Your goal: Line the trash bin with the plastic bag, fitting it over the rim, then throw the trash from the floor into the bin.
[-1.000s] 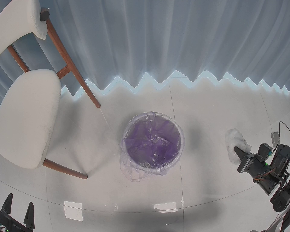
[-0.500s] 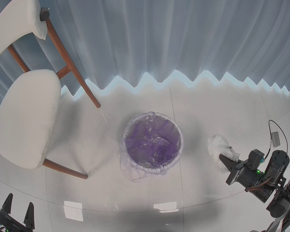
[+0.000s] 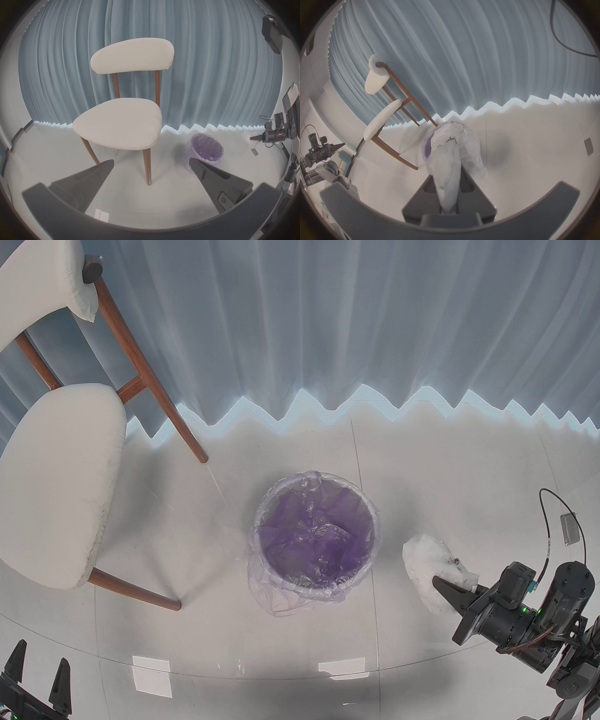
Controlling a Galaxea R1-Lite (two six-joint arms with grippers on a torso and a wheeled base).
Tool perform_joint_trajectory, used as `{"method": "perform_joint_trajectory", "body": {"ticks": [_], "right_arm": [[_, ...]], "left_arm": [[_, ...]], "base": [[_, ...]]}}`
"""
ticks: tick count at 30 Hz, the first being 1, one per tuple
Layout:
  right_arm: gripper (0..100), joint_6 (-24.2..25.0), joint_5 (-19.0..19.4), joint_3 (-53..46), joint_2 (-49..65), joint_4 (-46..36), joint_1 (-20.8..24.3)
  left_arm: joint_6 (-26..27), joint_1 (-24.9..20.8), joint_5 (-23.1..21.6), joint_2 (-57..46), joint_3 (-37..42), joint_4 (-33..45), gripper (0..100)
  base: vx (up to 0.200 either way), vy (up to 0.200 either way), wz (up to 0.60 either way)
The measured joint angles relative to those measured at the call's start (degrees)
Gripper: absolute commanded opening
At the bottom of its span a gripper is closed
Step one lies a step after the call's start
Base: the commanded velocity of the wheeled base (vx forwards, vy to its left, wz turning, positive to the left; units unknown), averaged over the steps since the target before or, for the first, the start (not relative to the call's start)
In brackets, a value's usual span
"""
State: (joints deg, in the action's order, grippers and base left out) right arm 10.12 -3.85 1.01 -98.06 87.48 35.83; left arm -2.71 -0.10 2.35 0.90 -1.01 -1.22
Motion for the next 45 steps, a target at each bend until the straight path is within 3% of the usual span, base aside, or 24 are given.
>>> {"method": "perform_joint_trajectory", "body": {"ticks": [10,24,45], "right_arm": [[0,0.0,-0.2,0.0,-1.3,0.3,4.4],[0,0.5,-0.3,1.7,-4.3,1.5,4.5],[0,0.8,-1.3,14.1,-13.6,1.5,3.7]], "left_arm": [[0.0,0.0,0.0,0.0,0.0,0.0,100],[0.0,0.0,0.0,0.0,0.0,0.0,100],[-0.1,0.0,0.0,0.0,0.0,0.0,100]], "base": [[0.000,0.000,0.00],[0.000,0.000,0.00],[0.000,0.000,0.00]]}}
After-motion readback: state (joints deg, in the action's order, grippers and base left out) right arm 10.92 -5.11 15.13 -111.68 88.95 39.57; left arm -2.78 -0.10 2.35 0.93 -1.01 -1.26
